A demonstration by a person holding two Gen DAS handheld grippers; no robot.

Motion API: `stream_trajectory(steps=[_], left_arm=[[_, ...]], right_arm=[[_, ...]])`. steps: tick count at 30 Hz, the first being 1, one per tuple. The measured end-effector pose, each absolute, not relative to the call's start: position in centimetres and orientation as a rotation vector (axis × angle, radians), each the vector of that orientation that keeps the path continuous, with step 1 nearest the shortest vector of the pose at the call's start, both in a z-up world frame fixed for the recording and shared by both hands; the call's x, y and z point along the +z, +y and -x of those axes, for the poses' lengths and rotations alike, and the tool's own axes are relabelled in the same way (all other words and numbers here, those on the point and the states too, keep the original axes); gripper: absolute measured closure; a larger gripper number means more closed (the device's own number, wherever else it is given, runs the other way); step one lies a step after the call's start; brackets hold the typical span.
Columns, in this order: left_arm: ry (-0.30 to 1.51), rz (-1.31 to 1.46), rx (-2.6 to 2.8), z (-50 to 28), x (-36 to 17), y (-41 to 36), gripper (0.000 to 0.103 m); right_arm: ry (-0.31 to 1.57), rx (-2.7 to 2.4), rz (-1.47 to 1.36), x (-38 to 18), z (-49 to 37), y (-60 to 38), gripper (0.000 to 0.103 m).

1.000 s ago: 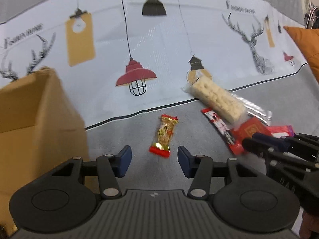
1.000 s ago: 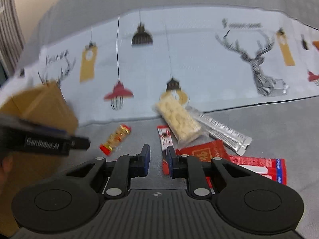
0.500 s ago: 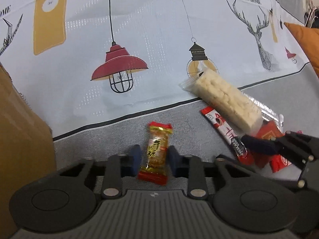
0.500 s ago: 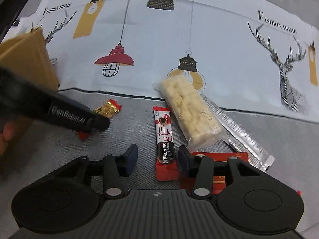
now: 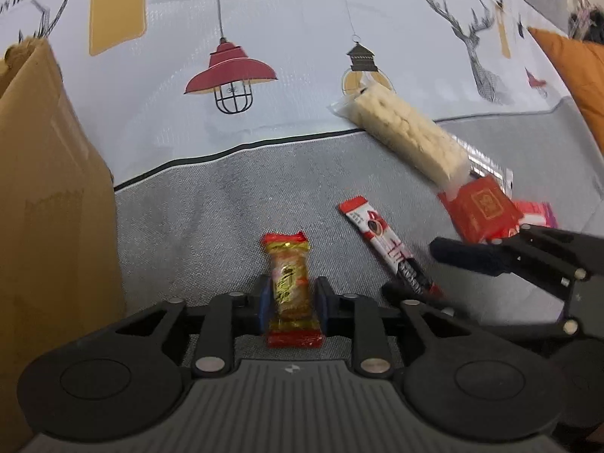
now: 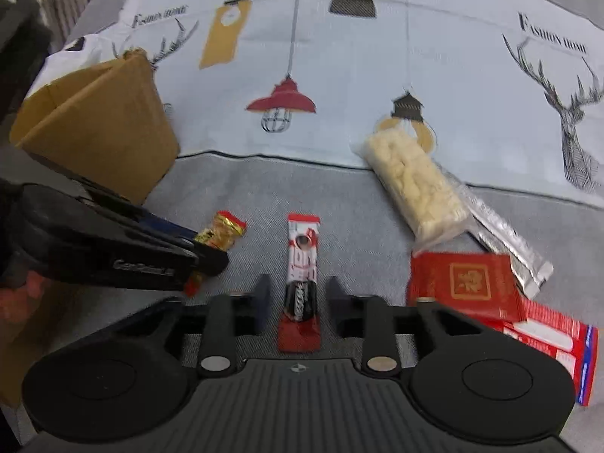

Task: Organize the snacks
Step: 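Lift the red-gold candy and Nescafe stick toward the box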

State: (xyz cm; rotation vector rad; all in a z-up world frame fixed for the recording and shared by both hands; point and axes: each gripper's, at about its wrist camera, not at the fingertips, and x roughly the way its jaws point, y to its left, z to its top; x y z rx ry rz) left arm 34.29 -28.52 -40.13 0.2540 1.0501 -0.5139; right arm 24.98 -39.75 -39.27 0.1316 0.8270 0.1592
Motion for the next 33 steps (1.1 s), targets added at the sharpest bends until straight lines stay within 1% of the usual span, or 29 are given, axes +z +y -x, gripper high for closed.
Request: stream_trajectory(steps=[1, 2, 4, 5, 6, 7, 9, 10, 14, 19, 21, 26, 33], left_arm=[[1.046, -0.259, -0.516, -34.3, -40.2, -28.7, 0.068], [1.044, -0.270, -0.519, -34.2, -40.2, -28.8, 0.067], [1.025, -0.308, -0.524, -33.8, -40.2, -29.1, 0.067], [1.020, -0.320, -0.527, -33.7, -40.2, -29.2, 0.068], [1.023, -0.318, -0.533, -33.6, -40.2, -29.2, 0.076], [1.030, -0.307, -0.541, -33.7, -40.1, -29.1, 0.083], [1.040, -0.298, -0.541, -33.5, -40.0, -28.8, 0.083], [1.040, -0.311, -0.535, -33.1, -39.9, -28.8, 0.084], [1.049, -0.337, -0.519, -30.9, -39.0, -28.4, 0.084], [1.006, -0.312, -0.515, -27.4, -35.2, -26.9, 0.084], [0.982, -0.276, -0.505, -26.0, -33.3, -25.7, 0.084], [0.932, -0.238, -0.440, -22.7, -29.2, -22.3, 0.084], [0.844, -0.197, -0.382, -19.7, -23.8, -16.0, 0.084]], right_arm=[[0.827, 0.161, -0.132, -39.3, -25.1, -39.8, 0.044], [0.835, 0.163, -0.138, -39.6, -25.3, -39.8, 0.044], [0.853, 0.160, -0.146, -40.1, -25.6, -39.8, 0.044], [0.847, 0.161, -0.135, -40.3, -25.5, -39.7, 0.045], [0.845, 0.157, -0.120, -40.4, -25.4, -39.5, 0.055], [0.839, 0.151, -0.101, -40.5, -25.3, -39.5, 0.069], [0.824, 0.133, -0.076, -40.6, -25.0, -39.6, 0.085], [0.815, 0.136, -0.054, -40.6, -24.7, -39.5, 0.087], [0.794, 0.137, 0.045, -40.5, -22.9, -38.2, 0.090], [0.787, 0.123, -0.132, -38.7, -20.7, -39.7, 0.091], [0.761, 0.119, -0.181, -37.2, -19.3, -39.9, 0.090], [0.670, 0.081, -0.172, -32.4, -16.6, -38.5, 0.090], [0.568, 0.131, -0.199, -26.9, -13.2, -32.5, 0.090]])
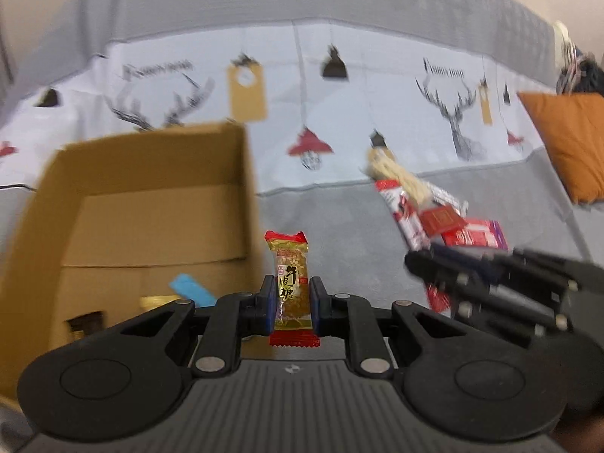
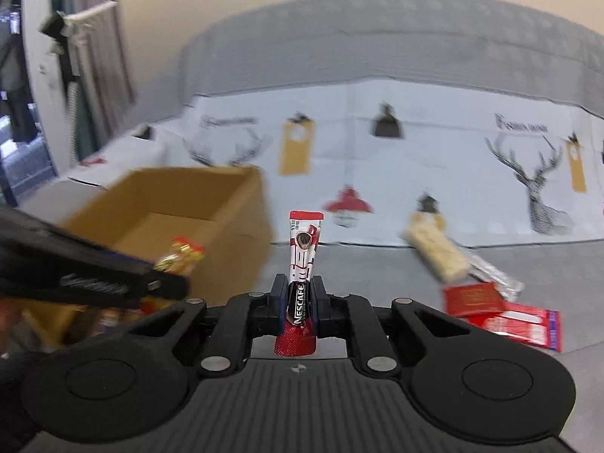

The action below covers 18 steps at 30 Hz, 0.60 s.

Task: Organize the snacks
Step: 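Lift the red-gold candy and Nescafe stick toward the box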

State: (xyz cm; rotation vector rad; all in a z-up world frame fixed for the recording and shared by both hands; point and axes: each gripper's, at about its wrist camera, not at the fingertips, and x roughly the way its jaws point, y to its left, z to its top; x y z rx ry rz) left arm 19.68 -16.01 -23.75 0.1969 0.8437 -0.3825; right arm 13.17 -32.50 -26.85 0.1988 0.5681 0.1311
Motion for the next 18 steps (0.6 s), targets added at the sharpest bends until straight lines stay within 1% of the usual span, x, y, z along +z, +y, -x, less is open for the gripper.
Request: stream_trajectory(steps=[3, 7, 11, 14, 18], left_arm=[[0.785, -0.167, -0.371, -18.3, -20.7, -13.2, 0.084], [0.639, -0.136, -0.355, -15.6, -15.3, -9.4, 0.084], [0.497, -0.064, -0.319, -13.1, -10.2, -5.7, 0.084], [0.443, -0.004, -0.291, -12.2, -8.0, -3.2, 0.084], [0.404, 0.016, -0.274, -11.8, -7.2, -1.4, 0.084]], right_arm=[[0.525, 0.164, -0.212, -23.8, -11.7, -29.3, 0.090], [0.445, 0.224, -0.184, -18.8, -10.1, -25.8, 0.090], [0.318, 0.255, -0.136, -13.4, -8.7, -23.0, 0.090], [0.241, 0.278, -0.119, -10.3, -8.0, -21.4, 0.090], [0.202, 0.313, -0.079, -8.6, -7.9, -19.3, 0.090]])
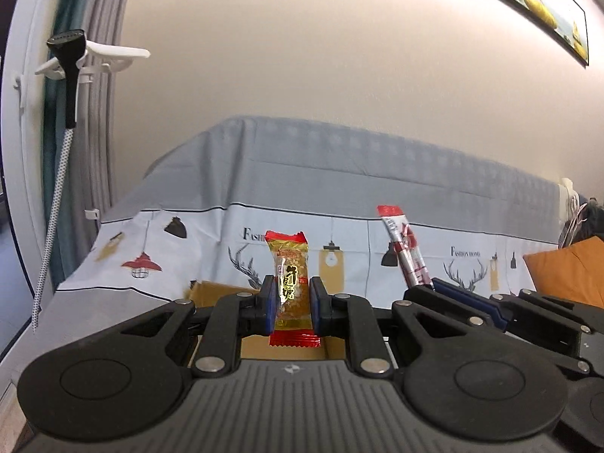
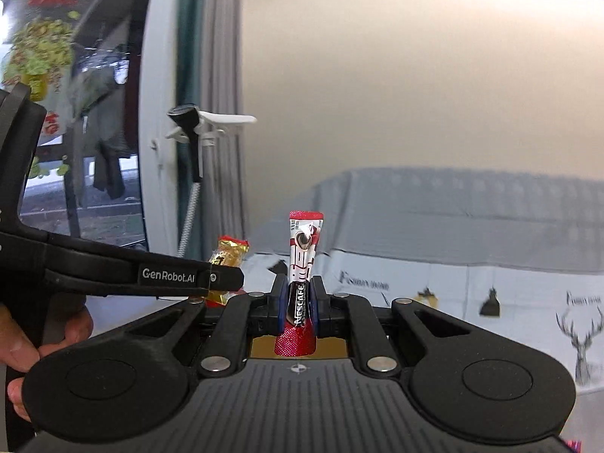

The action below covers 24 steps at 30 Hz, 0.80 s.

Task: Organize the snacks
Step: 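Lift the red-gold candy and Nescafe stick toward the box, then open both tools over the box to drop the snacks and withdraw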

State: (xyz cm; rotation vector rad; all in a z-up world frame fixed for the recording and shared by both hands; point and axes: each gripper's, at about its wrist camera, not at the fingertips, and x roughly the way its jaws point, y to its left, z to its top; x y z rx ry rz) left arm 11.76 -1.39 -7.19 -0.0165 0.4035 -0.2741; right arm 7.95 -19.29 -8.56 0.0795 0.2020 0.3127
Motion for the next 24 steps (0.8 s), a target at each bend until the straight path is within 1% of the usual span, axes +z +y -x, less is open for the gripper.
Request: stream_trajectory(steps=[4, 7, 17, 24], left_arm=[[0.427, 0.015, -0.253, -13.0, -9.0, -0.3, 0.084], [0.513, 0.044, -0.253, -15.2, -11.9, 0.7, 0.084], [0.740, 0.036, -0.217, -21.1, -21.9, 2.3, 0.084], [0.835, 0.010, -0.210, -22.2, -26.5, 2.9, 0.084]], right_arm=[[0.231, 0.331, -0.068, -9.4, -9.2, -17.9, 0.090], [0.292, 0.341, -0.086, -11.1, -10.5, -17.2, 0.090], [0.528, 0.324, -0.095, -18.8, -15.5, -15.2, 0.090], [0.649, 0.347, -0.090, -23.2, -17.2, -13.4, 0.090]])
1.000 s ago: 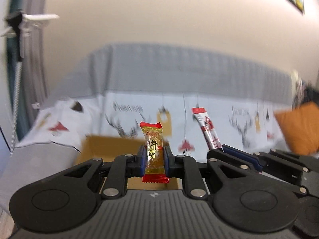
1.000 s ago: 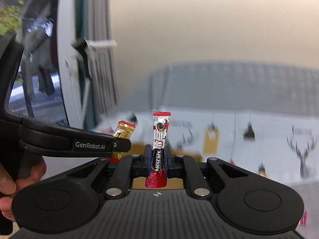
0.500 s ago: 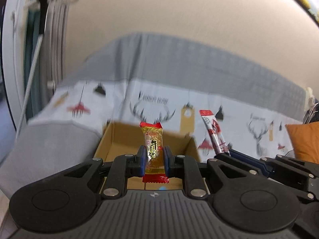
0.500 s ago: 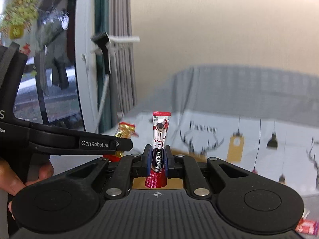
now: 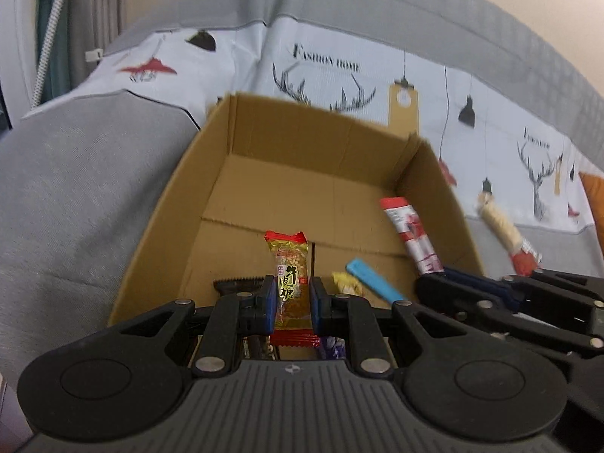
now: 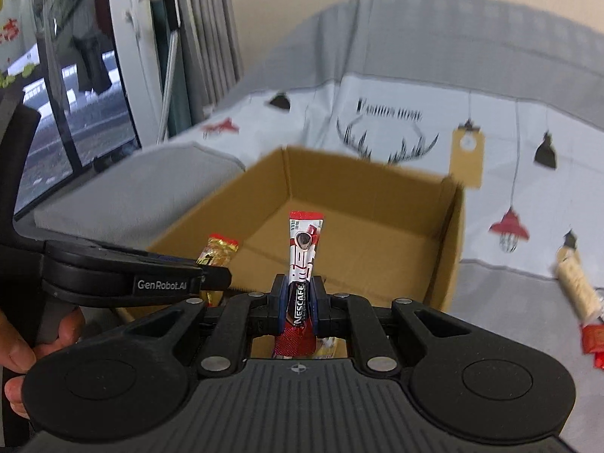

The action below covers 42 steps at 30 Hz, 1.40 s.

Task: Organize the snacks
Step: 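Open both tools over the box to drop the snacks and withdraw, then grasp the white puffed-rice bar with left tool while right tool grasps silver stick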

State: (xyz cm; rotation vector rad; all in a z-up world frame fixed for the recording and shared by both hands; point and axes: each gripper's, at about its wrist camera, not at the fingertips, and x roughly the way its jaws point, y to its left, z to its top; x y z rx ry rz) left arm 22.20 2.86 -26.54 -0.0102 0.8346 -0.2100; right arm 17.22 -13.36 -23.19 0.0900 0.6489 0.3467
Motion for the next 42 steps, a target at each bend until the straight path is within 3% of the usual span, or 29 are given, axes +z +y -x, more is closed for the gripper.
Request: stream_trajectory(steps=[8, 9, 10, 12, 13, 14, 16, 19, 28, 32, 33, 37, 42], left_arm=[[0.859, -0.039, -0.218, -21.8, -27.3, 2.3, 0.081], [0.857, -0.058, -0.202, -21.7, -27.0, 2.1, 0.067], [0.859, -0.072, -0.163, -21.6, -26.7, 2.1, 0.042], [0.838, -0.060, -0.129, -21.2, -25.9, 2.1, 0.021], [0.826, -0.049, -0.141, -20.9, -25.5, 2.0, 0.018], [0.825, -0.044, -0.152, -20.7, -25.1, 1.8, 0.018], [0.827, -0.050, -0.160, -20.1, -24.5, 0.7, 0.016], [0.819, -0.068, -0.190, -19.4, -23.8, -1.5, 0.014], [0.784, -0.183, -0.301, -19.7, -24.7, -12.7, 0.009], [0.830, -0.190, -0.383, -21.6, -27.4, -18.5, 0.017], [0.838, -0.184, -0.382, -22.2, -28.0, -20.0, 0.011], [0.833, -0.180, -0.416, -25.3, -30.1, -25.7, 0.019], [0.873, -0.138, -0.456, -30.5, -32.9, -32.5, 0.019]], right_arm=[[0.729, 0.371, -0.079, -26.1, -18.0, -12.2, 0.086], [0.721, 0.385, -0.097, -25.9, -17.9, -12.4, 0.084], [0.720, 0.376, -0.106, -25.8, -17.9, -12.5, 0.079], [0.711, 0.344, -0.137, -25.4, -17.7, -13.5, 0.078], [0.702, 0.340, -0.170, -25.3, -17.6, -14.2, 0.077], [0.695, 0.325, -0.204, -25.1, -17.4, -15.2, 0.075], [0.677, 0.296, -0.230, -24.7, -16.9, -16.6, 0.061], [0.646, 0.262, -0.268, -24.4, -15.7, -19.1, 0.053], [0.607, 0.119, -0.356, -25.7, -13.6, -29.7, 0.052], [0.584, 0.063, -0.342, -27.5, -13.8, -36.1, 0.052], [0.583, 0.041, -0.336, -28.2, -14.0, -37.8, 0.052], [0.607, -0.053, -0.402, -31.8, -15.7, -44.8, 0.052], [0.644, -0.162, -0.587, -35.3, -18.6, -51.6, 0.053]])
